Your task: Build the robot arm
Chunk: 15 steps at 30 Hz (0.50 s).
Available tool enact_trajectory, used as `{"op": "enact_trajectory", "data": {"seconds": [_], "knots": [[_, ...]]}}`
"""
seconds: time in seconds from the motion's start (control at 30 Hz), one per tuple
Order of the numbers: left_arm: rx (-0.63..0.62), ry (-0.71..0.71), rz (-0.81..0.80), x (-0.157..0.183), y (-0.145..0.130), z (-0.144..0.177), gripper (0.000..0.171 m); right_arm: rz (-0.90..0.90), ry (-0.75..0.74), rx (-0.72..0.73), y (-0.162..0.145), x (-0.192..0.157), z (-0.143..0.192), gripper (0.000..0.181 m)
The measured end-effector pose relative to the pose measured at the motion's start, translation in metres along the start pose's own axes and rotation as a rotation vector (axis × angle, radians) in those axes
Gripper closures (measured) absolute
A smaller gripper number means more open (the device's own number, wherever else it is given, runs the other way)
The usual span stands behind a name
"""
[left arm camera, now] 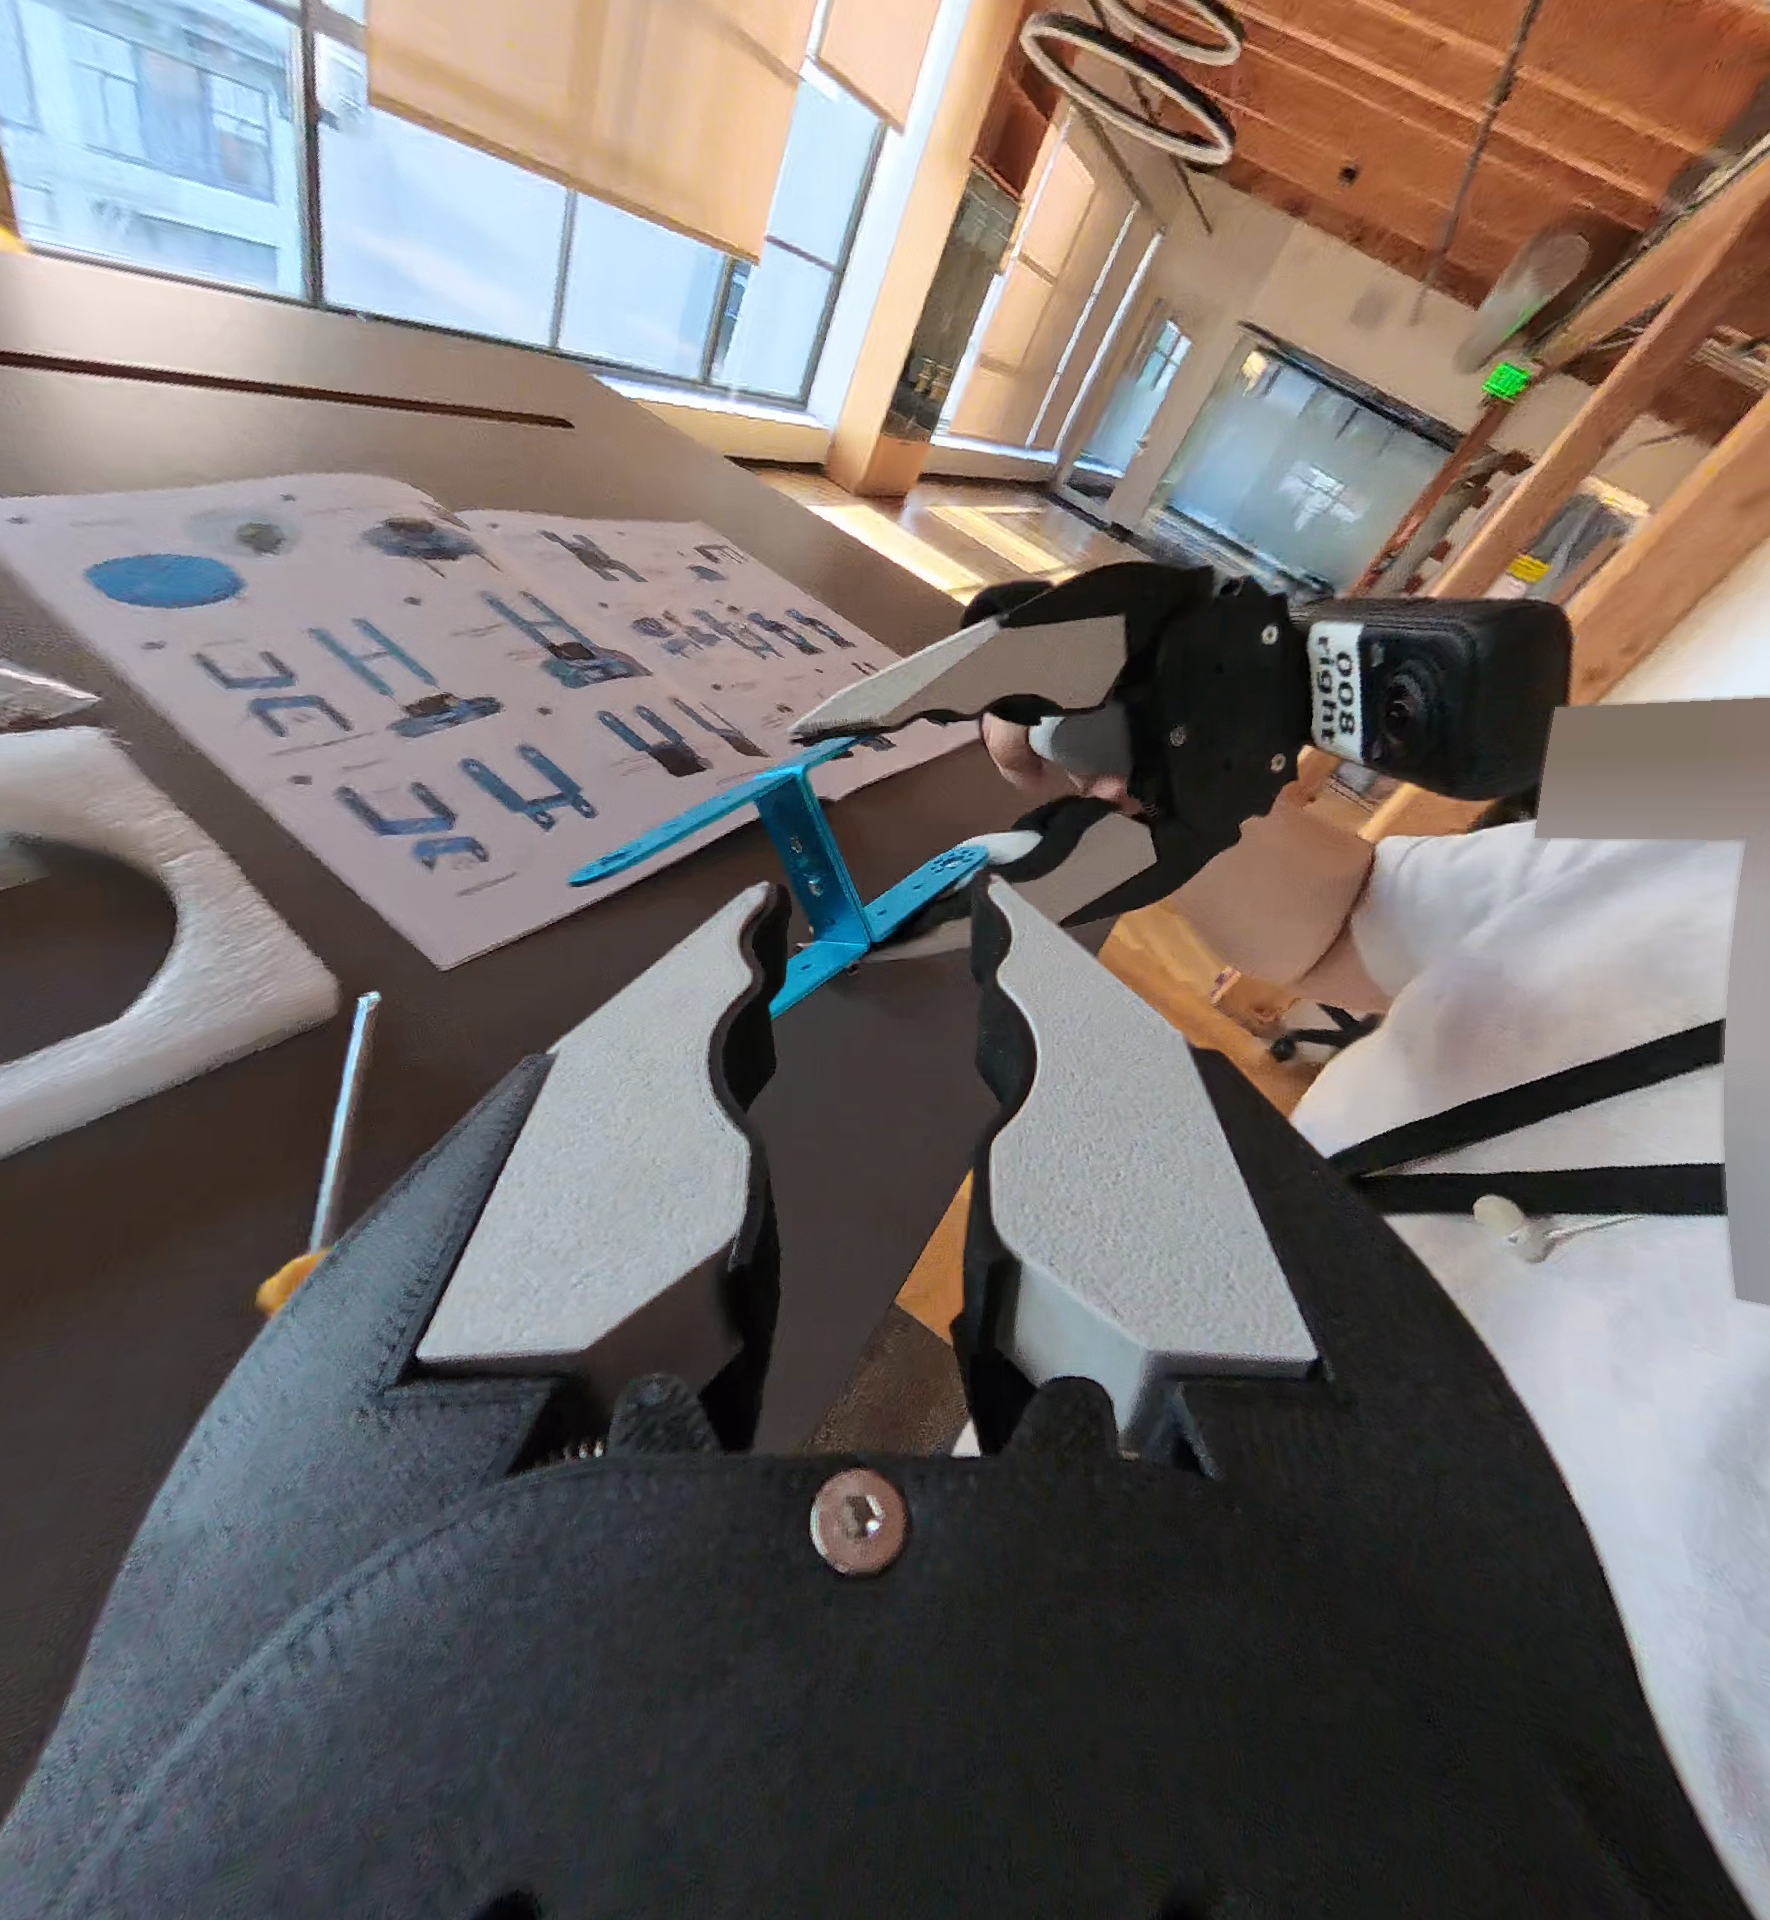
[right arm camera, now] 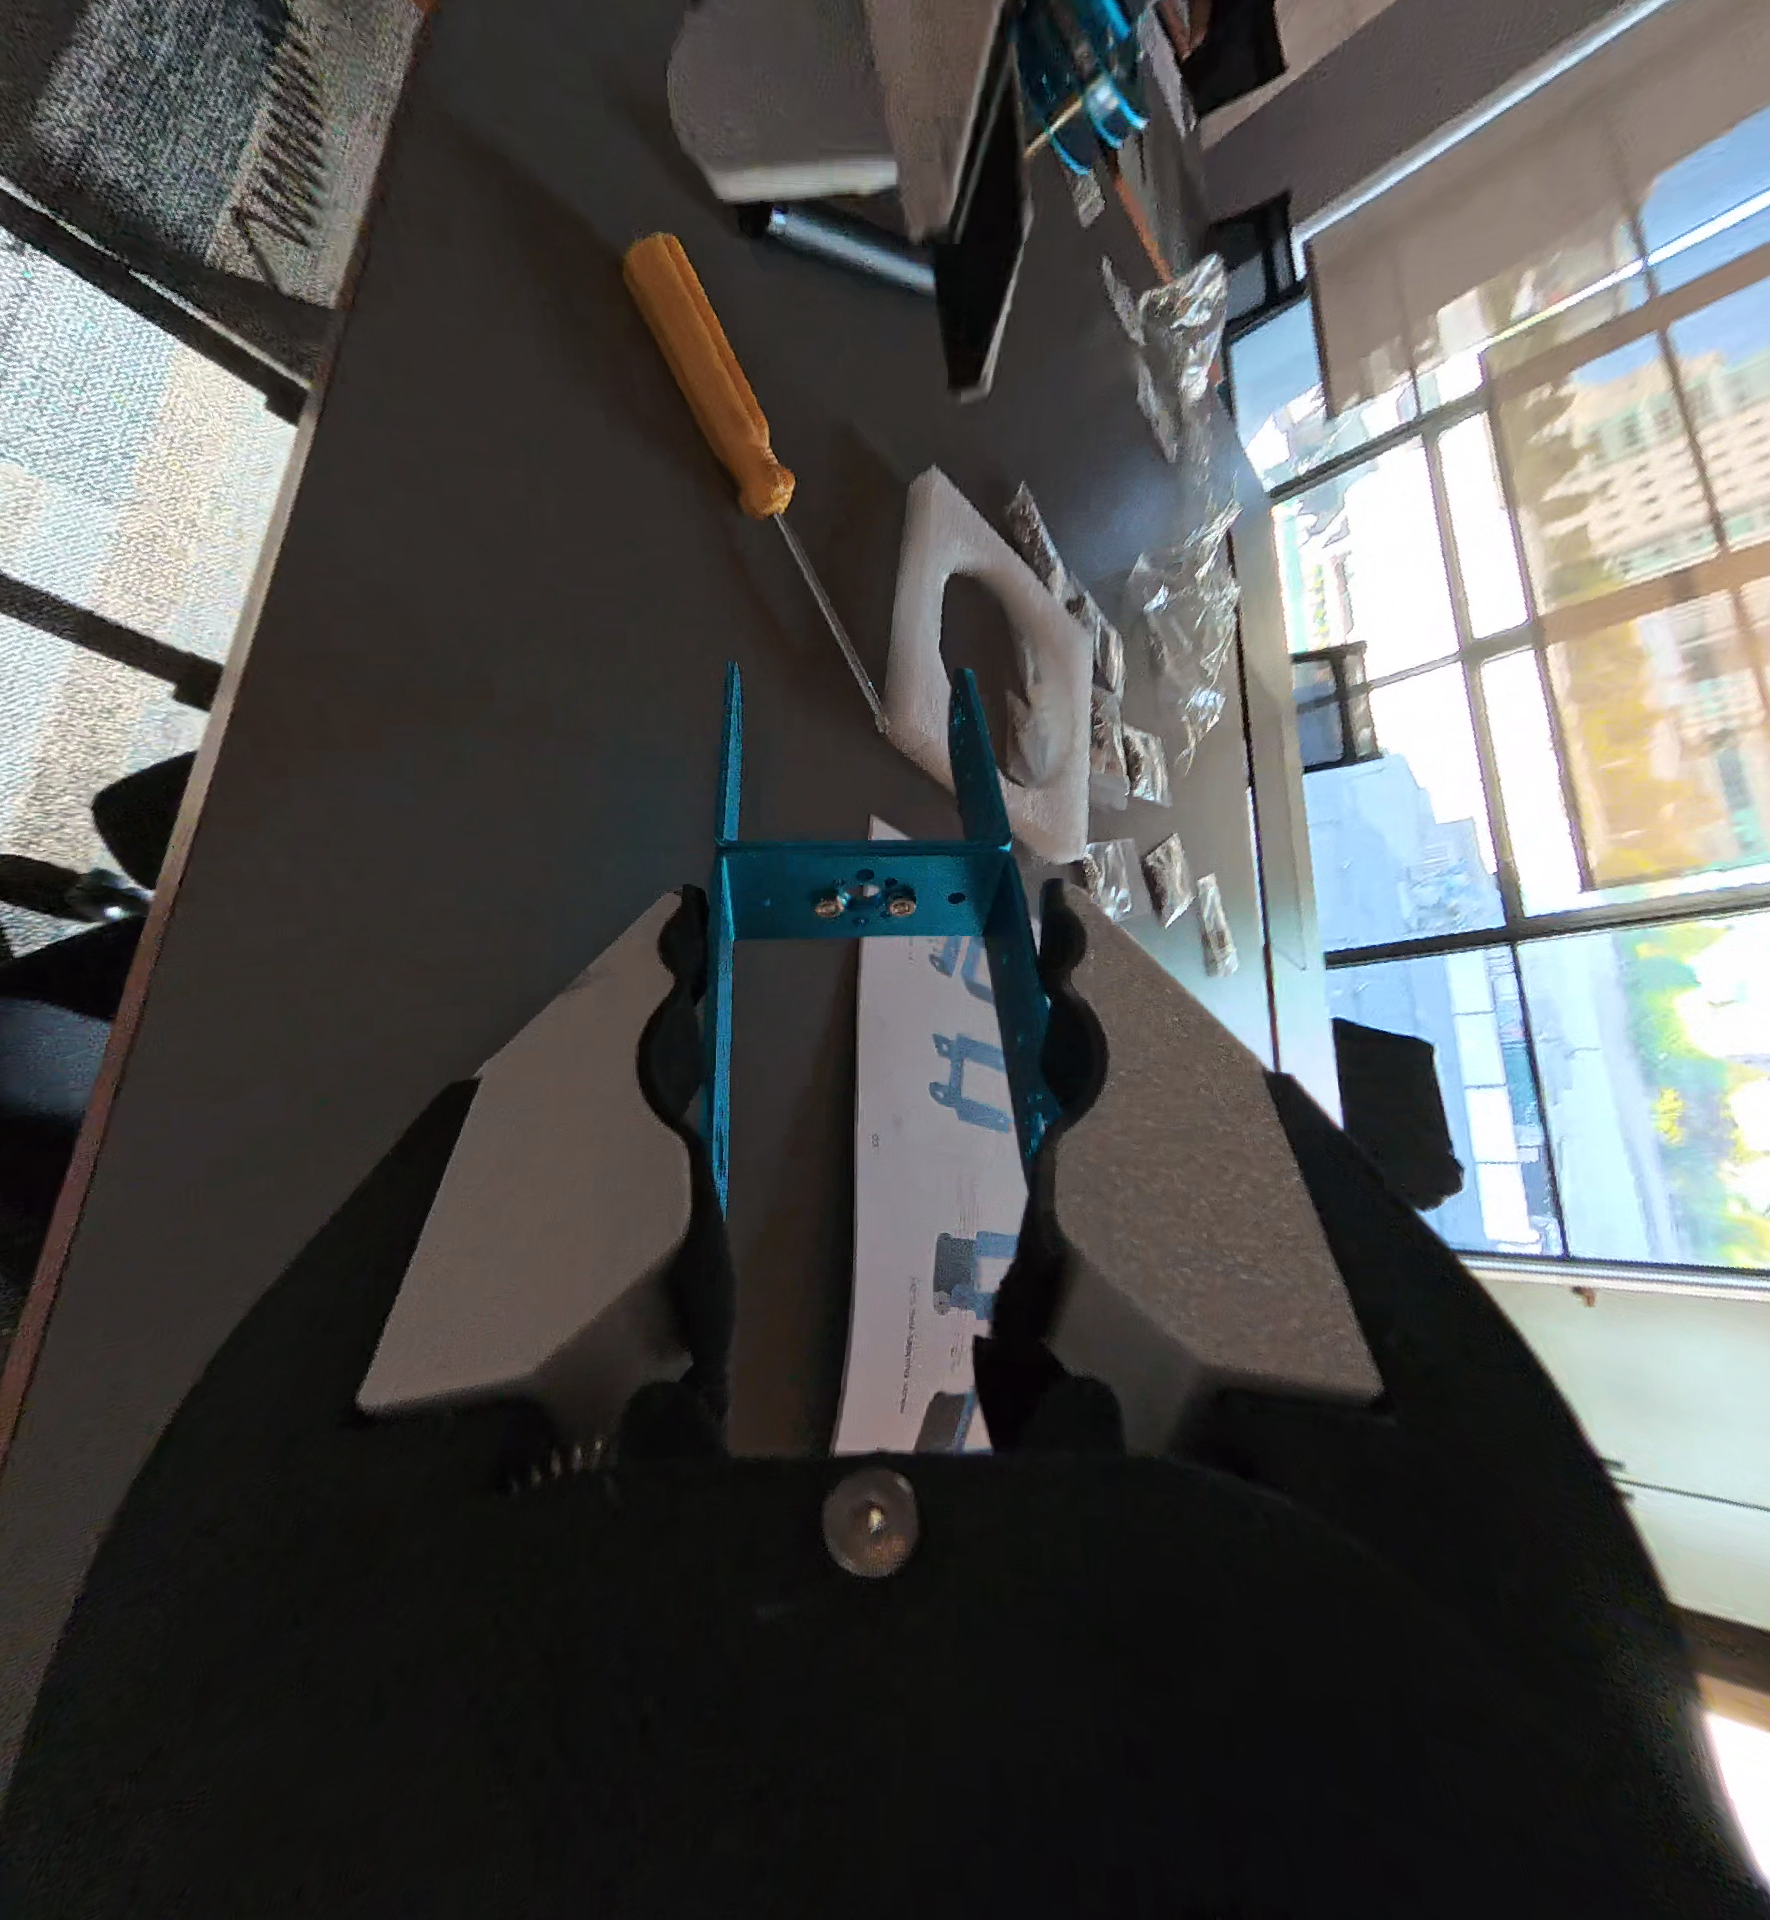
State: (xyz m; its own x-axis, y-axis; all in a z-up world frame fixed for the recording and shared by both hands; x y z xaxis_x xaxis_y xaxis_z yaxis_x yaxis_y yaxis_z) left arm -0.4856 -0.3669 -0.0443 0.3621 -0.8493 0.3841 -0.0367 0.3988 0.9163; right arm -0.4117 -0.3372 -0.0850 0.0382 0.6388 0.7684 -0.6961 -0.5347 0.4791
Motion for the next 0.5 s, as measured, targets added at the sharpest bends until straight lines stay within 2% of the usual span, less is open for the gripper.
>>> {"op": "enact_trajectory", "data": {"seconds": [0.1, 0.23, 0.33, 0.4, 0.5], "knots": [[-0.047, -0.032, 0.010, -0.004, -0.015, -0.019, 0.138, 0.063, -0.033, 0.012, 0.005, 0.000, 0.002, 0.117], [-0.040, -0.090, 0.028, 0.000, -0.020, -0.032, 0.141, 0.100, -0.065, 0.011, 0.010, 0.002, 0.004, 0.118], [-0.035, -0.059, -0.012, 0.000, -0.022, -0.034, 0.143, 0.122, -0.125, 0.055, 0.018, 0.008, 0.010, 0.118], [0.025, -0.027, -0.017, -0.001, -0.016, -0.028, 0.143, 0.102, -0.186, 0.121, 0.025, 0.015, 0.018, 0.118], [0.235, -0.084, 0.053, 0.011, 0.003, -0.013, 0.141, 0.032, -0.294, 0.257, 0.037, 0.028, 0.038, 0.119]]}}
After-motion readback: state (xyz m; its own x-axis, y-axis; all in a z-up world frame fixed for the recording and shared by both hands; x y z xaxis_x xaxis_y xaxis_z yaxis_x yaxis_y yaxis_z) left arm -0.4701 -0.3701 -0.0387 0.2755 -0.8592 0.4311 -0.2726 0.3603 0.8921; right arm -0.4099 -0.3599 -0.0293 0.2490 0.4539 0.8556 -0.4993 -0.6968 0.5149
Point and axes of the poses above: each gripper's, where its closed fingertips meet, z back along the fingers, y out of its top, x = y × z across the jaws, the point moved 1 cm from there along z, back along the fingers, and after that the axes turned 2 degrees about -y, right-handed, at the moved point
